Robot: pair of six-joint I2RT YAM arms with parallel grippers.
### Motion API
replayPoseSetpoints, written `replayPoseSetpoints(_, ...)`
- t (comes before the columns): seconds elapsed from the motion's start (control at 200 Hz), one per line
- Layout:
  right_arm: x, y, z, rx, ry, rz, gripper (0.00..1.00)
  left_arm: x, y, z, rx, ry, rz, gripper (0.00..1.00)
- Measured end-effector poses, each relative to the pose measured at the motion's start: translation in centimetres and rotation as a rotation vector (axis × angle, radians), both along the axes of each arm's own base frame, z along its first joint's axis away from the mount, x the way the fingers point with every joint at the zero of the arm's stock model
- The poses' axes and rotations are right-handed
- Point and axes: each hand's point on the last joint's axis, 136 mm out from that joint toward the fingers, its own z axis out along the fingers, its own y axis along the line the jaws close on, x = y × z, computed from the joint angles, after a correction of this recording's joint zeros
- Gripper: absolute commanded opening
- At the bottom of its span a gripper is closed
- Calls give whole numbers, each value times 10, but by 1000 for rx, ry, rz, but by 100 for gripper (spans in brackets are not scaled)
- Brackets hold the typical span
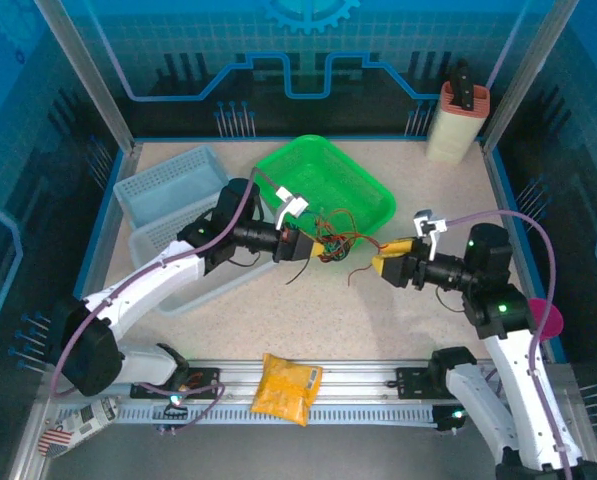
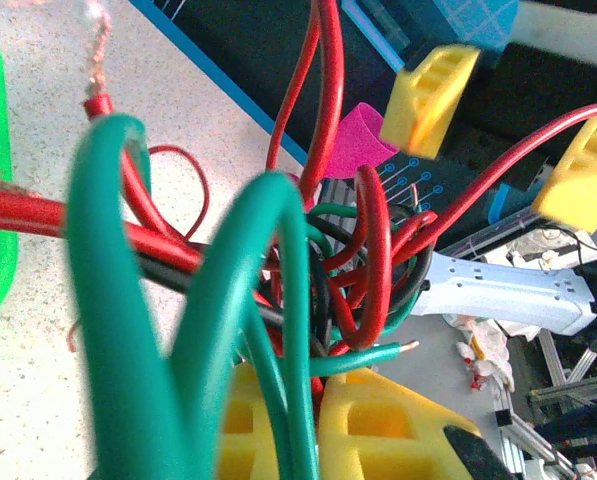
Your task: Untangle the cables
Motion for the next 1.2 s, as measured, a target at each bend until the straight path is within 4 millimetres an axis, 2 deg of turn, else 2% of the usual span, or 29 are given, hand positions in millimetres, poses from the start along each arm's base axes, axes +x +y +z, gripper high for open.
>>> replayPoseSetpoints(0.085, -1, 16, -7, -3, 35, 67, 45, 1, 0, 2, -5, -6, 0, 0)
replayPoseSetpoints(0.215, 2, 33, -16, -16, 76, 123, 39, 2, -1, 4, -13, -9, 3, 0)
replayPoseSetpoints(0.4, 16, 37, -5, 24, 50, 98, 36, 2, -1, 5, -18, -4, 5, 0)
replayPoseSetpoints(0.53, 26, 39, -4, 35, 53, 82, 31, 0, -2, 5, -19, -2, -2, 0)
replayPoseSetpoints(0.82, 33, 41, 5, 48, 15, 77, 30, -4, -6, 3, -16, 3, -16, 0)
replayPoseSetpoints(1.081, 33, 42, 8, 50, 4, 85, 22, -2, -8, -3, -6, 19, -19, 0)
replayPoseSetpoints(1.201, 33, 42, 7, 49, 3, 86, 21, -1, -9, -4, -4, 24, -18, 0)
